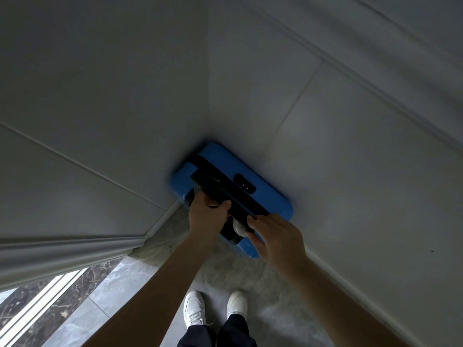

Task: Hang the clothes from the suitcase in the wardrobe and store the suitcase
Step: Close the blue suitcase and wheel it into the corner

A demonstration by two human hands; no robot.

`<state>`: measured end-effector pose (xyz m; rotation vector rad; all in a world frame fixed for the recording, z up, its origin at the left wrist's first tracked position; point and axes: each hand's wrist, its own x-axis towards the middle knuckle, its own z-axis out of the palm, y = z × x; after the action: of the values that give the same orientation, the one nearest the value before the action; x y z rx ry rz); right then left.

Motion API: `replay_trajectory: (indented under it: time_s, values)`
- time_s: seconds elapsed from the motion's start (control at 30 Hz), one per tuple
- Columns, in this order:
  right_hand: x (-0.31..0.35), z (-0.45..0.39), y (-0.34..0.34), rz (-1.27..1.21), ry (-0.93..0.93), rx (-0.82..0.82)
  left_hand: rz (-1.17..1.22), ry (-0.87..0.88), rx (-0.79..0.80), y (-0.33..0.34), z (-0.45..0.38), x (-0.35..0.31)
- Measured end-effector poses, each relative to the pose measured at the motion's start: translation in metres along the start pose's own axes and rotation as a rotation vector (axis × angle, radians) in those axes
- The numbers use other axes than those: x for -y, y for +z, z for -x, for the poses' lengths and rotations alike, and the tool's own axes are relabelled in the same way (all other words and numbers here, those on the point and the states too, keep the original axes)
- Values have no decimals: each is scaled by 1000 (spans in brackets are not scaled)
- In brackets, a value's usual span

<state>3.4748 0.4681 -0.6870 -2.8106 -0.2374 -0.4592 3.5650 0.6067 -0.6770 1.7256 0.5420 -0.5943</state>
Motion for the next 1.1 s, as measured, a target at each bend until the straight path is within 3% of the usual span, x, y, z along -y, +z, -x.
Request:
replay_trajectory:
  time_s: [0.17,0.33,0.63,0.87,1.0,1.07,1.1]
  values:
    - [4,2,15,27,113,78,7,-83,11,2,-6,4]
    - [4,4,18,11,114,40,-21,-65,26,0,-16,13]
    - [-4,15,48,84,121,170,-176,-18,13,1,-36,44]
    - [-8,35,65,72,177,441,-339,-57,-19,4,-63,67]
    - [-12,46,71,100,248,599,-237,-84,9,10,-70,80]
    - [-13,51,72,101,276,658,-397,-29,-13,11,-71,87]
    - [-15,53,73,106,287,672,-640,59,-68,11,-73,93]
